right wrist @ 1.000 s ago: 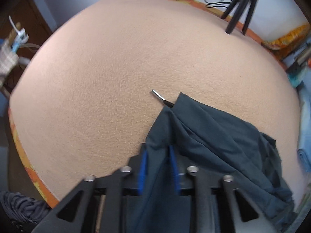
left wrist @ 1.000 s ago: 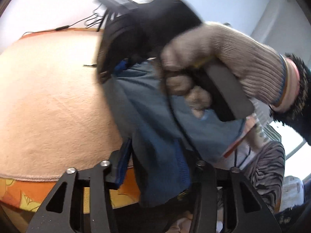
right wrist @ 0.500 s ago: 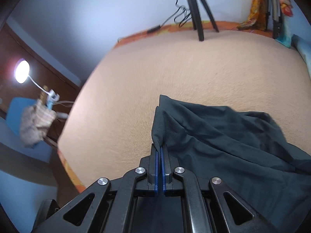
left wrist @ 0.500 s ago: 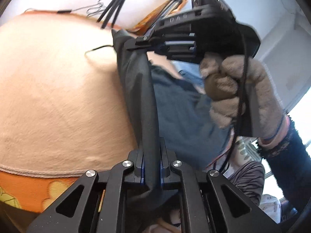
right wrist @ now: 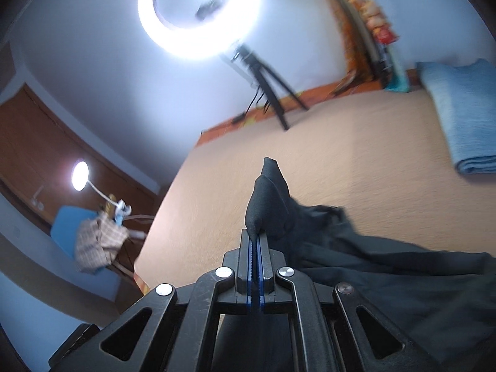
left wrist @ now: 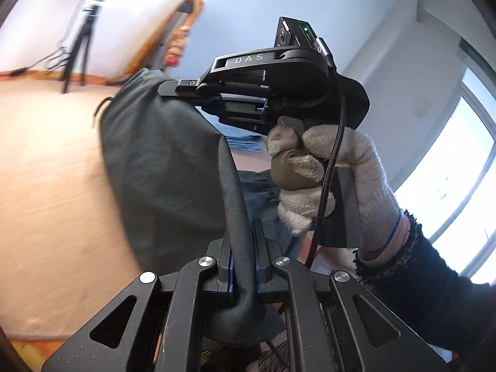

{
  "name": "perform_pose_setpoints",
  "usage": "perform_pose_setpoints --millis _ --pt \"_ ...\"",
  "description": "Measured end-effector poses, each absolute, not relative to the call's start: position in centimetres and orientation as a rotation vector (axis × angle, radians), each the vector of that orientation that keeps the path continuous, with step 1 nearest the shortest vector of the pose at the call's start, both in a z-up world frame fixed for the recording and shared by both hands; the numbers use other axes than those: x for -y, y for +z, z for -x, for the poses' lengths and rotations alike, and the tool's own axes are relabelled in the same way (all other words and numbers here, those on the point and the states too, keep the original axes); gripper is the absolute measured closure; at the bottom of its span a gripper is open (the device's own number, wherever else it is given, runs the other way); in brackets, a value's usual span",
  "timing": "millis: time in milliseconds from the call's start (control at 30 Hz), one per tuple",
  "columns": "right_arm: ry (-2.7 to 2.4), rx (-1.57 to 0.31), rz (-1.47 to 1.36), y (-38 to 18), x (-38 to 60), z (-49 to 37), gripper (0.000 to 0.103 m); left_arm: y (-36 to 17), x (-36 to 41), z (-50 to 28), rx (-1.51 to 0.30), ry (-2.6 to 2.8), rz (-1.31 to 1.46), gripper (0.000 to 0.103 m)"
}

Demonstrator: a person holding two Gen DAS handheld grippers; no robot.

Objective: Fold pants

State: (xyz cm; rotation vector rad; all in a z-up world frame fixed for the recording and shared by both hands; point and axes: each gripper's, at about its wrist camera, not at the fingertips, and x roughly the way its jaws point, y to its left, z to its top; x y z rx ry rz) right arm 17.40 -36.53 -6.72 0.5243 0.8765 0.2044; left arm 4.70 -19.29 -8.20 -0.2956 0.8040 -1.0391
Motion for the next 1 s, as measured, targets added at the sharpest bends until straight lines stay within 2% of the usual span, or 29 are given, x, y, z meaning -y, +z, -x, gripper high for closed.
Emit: perform_pose_setpoints --millis 567,1000 --pt "0.034 -0.787 -0.646 -7.0 51.7 -10.7 0.103 -8.6 34.4 -8.2 -0.852 -1.242 0.186 0.096" --pt "-0.067 -0.801 -0.684 -9.2 58.9 -7.3 0.103 -10.4 41.5 -8.2 -0.916 -1.307 0.16 0.096"
